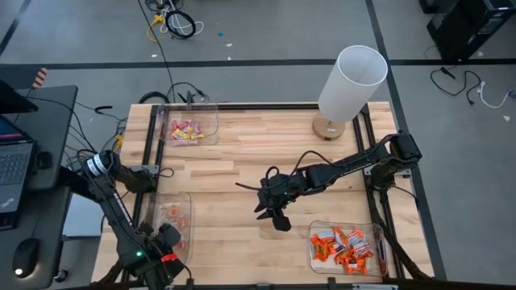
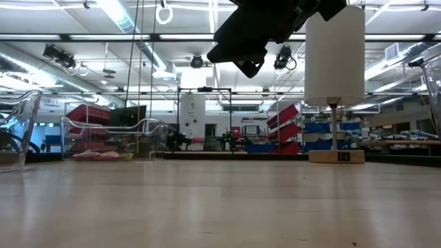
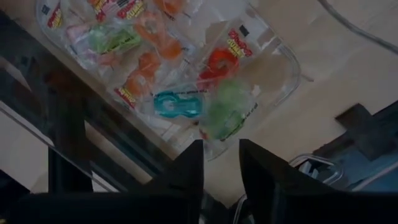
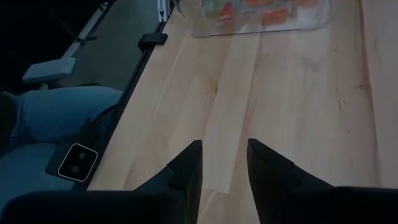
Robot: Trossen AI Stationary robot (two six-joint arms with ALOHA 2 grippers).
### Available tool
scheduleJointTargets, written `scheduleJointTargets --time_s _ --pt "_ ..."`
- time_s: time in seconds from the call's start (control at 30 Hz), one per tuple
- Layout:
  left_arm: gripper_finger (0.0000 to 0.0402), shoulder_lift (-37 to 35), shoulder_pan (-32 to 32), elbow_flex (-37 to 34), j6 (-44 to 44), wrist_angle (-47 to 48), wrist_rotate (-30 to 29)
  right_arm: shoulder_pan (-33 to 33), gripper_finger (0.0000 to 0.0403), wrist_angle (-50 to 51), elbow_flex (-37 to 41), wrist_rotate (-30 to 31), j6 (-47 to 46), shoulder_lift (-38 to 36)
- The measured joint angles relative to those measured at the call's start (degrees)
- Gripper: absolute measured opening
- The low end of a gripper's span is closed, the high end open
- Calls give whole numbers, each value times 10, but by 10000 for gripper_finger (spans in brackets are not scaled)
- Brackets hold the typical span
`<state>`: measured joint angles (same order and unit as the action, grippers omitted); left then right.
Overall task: Sort candy
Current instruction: Move the bottom left transparent bin to the middle left of the table
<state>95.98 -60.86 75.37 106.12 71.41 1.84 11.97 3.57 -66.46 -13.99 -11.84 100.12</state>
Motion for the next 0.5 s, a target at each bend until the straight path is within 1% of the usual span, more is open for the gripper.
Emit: scheduleJointTargets --time_s 0.13,0.27,0.37,0.5 --pt "122 0 0 0 1 0 4 0 112 5 0 0 3 0" --pt "127 0 0 0 1 -5 -3 -1 112 16 0 0 11 -3" --pt "127 0 0 1 -3 -14 -26 -4 112 46 0 11 13 -13" --pt "127 0 0 16 -4 -11 -81 -5 112 125 0 65 13 -39"
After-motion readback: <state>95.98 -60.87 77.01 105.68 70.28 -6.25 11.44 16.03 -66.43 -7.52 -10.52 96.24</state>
